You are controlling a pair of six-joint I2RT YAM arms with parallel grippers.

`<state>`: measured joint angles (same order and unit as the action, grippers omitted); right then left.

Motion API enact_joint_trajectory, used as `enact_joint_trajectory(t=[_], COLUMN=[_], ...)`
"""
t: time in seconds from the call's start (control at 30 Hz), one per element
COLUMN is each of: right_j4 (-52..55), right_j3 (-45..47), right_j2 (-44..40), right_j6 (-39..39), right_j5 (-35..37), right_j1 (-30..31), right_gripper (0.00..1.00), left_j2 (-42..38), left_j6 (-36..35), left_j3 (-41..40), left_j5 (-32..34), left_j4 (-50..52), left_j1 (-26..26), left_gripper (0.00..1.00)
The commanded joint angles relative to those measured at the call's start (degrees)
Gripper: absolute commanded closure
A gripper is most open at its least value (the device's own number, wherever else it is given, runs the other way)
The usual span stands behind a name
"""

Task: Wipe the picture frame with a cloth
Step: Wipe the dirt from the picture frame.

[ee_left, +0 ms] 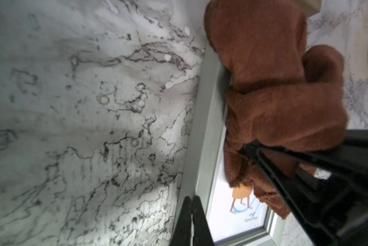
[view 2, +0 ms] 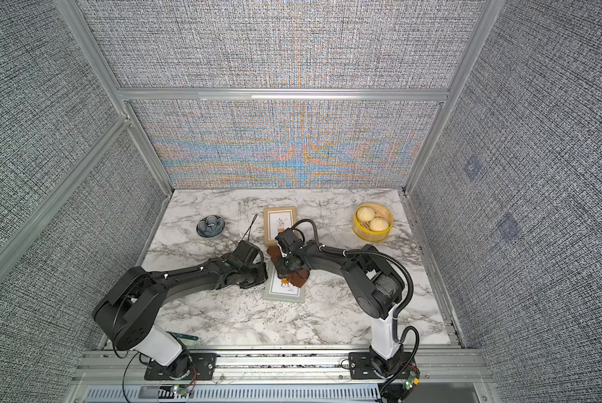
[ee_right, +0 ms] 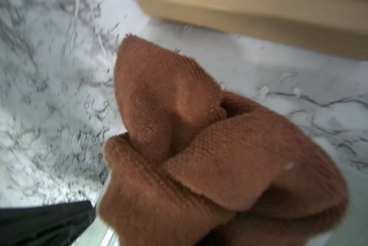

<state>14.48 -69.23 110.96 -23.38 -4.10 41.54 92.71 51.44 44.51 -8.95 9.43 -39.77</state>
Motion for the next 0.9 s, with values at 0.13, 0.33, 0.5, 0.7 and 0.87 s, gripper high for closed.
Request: enact_joint_trajectory(t=[0.13,0.33,0.5,0.7,0.87], right_j4=[5.5,3.3,3.8,7.2,10.2], right_j3=[5.8,8.1,4.2,5.1,9.3], right_j2=[-4.5,-5.0,-3.7,-6.9,-7.3], right_j6=[2.9,1.2,-2.0,9.4,11.0], right_j5=[5.2,2.7,1.8,-3.0,-7.8], right_j1=[3.3,6.0,-1.7,2.7,7.3], right_gripper=[1.0,1.0,1.0,1.0,1.0], left_j2=[1.2,1.6,1.6,1.5,2.2], left_j6=[0.0,0.0,-0.1,0.2,0.5], left_j3=[-1.5,-0.9,-1.0,-1.3,-1.1], left_j5=[1.9,2.0,2.1,2.4,2.6], left_j4=[15.6,15.6,15.8,15.5,15.3], left_j1=[-0.1,-0.1,-0.1,-0.1,-0.1], left_gripper=[0.99,0.99,0.99,1.0,1.0])
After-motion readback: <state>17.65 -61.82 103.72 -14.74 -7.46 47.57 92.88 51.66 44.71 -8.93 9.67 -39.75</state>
